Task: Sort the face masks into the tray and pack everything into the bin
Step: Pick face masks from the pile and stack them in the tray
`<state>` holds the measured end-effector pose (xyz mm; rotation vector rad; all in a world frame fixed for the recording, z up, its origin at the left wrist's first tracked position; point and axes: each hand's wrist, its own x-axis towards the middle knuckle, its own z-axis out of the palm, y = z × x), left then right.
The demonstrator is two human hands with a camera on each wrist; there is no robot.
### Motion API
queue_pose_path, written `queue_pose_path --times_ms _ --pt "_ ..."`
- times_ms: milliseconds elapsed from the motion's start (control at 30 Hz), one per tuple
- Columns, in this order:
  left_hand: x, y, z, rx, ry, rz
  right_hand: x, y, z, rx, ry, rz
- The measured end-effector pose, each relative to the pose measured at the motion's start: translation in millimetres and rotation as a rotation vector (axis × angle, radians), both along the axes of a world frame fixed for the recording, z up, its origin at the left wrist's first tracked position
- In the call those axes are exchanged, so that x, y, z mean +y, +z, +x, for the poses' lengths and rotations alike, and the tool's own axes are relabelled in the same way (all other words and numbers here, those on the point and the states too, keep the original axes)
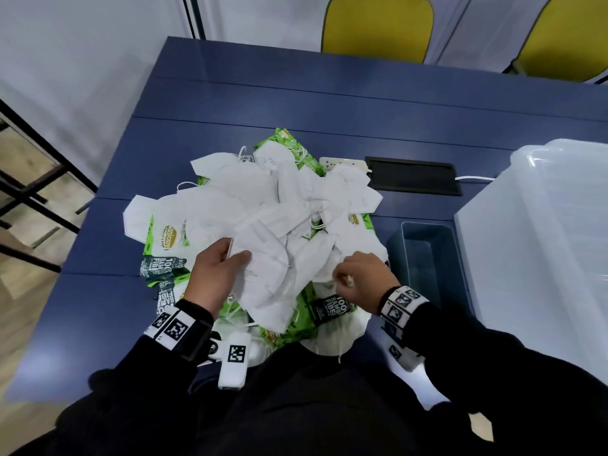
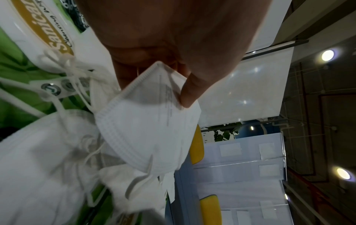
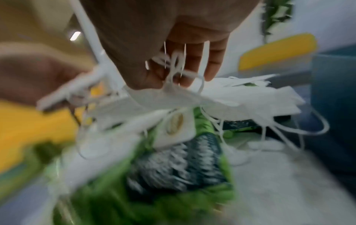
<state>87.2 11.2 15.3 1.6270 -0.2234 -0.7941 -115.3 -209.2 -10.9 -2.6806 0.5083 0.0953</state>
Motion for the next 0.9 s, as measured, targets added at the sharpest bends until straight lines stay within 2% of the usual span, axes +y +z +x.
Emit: queue_pose_path --times_ms 100,233,333,433,600,667,767,900 --pt "1.0 9.8 1.5 -0.015 0.014 -0.042 -4.0 19.2 -2.5 -0.198 -0.394 0.371" --pt "-0.6 27.8 0.5 0.002 0.007 -0.153 -6.8 36.0 2.7 -0.378 -0.843 0.909" --pt "-4.6 38.7 -0.4 0.066 0.019 -0.241 -1.0 45.4 7.1 -0.396 -0.995 1.099" --pt "-11.4 45.3 -4.4 0.140 0.040 -0.324 9.6 51.0 11.9 -0.356 -0.949 1.292" --pt "-23.4 46.9 -17.2 0.353 0.039 -0.387 28.9 52.6 19.6 -0.356 -0.752 1.397" --pt "-25.8 43.5 -22.4 0.349 -0.001 -0.354 33.7 51.3 23.4 -0.345 -0.735 1.399" --pt "-29.7 32.9 -26.2 0.255 -0.001 -0.297 40.2 50.2 26.7 -0.361 -0.725 1.448" --pt "-34.3 27.9 -30.4 0.330 -0.036 -0.275 48.8 53.3 29.6 -0.352 -0.655 1.518"
